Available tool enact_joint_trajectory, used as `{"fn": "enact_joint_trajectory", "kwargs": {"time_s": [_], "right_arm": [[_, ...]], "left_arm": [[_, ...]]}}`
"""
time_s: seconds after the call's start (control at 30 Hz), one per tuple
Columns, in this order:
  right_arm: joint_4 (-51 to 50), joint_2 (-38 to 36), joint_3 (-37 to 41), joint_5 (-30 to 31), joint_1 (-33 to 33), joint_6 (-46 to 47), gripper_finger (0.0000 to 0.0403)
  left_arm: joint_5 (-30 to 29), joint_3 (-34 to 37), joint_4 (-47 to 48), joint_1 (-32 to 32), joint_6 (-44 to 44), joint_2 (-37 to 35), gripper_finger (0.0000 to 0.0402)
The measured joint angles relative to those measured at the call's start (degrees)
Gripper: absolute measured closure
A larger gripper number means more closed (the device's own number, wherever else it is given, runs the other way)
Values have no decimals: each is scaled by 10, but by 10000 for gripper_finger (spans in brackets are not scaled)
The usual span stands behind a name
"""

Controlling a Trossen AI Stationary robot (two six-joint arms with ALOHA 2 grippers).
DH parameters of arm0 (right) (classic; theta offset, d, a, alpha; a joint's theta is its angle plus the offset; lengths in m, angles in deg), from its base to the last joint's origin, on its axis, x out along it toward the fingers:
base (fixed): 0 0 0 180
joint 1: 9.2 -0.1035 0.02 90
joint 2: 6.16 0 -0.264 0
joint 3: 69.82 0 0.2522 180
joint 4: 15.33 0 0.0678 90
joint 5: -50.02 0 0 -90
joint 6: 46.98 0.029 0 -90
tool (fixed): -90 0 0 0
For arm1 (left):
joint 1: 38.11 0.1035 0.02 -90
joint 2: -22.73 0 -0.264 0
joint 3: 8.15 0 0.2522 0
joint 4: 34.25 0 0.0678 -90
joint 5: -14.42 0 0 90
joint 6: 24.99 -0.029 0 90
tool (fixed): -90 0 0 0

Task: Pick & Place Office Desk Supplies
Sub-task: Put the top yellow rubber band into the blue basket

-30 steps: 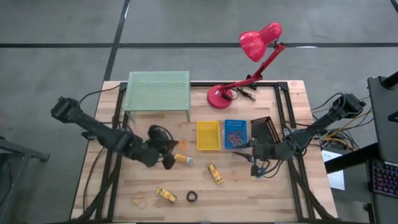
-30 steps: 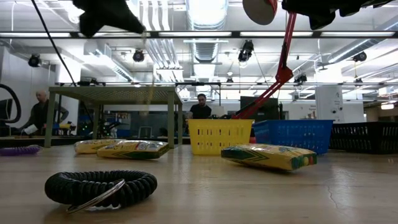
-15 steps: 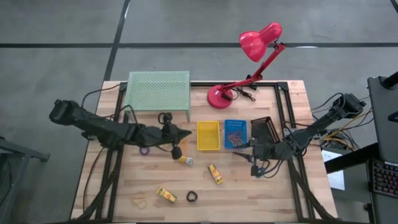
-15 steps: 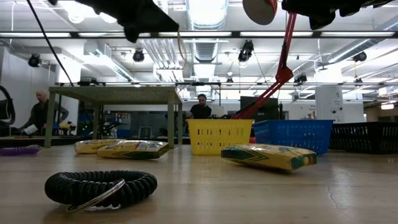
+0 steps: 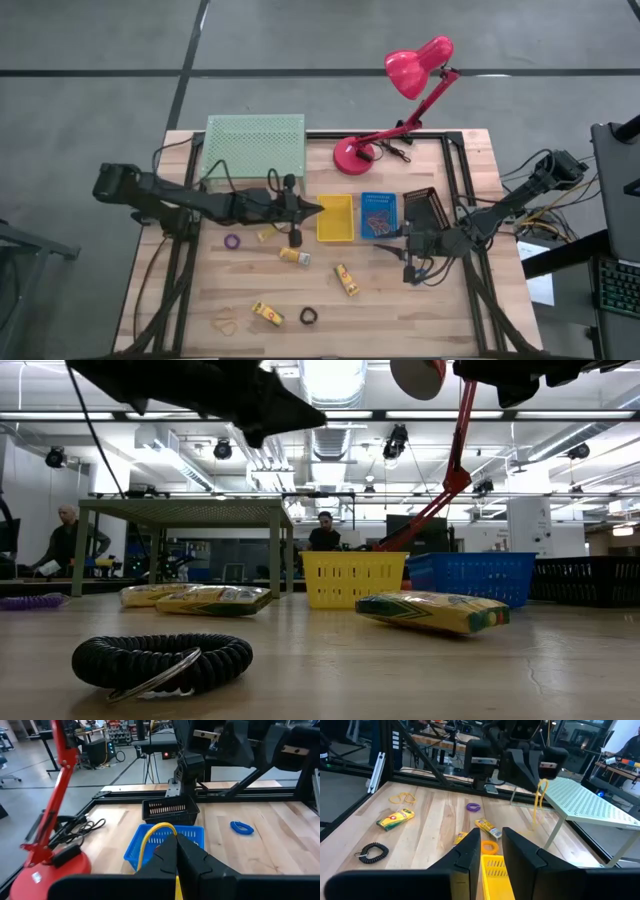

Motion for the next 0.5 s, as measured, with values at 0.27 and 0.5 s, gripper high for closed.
{"fn": "enact_joint_trajectory", "kwargs": {"time_s": [0.27, 0.5], "right_arm": [[0, 0, 0, 0, 0, 0, 335], [0, 0, 0, 0, 0, 0, 335]], "left_arm": [[1, -74, -26, 6, -45, 107, 398], [18, -169, -25, 18, -88, 196, 398]]}}
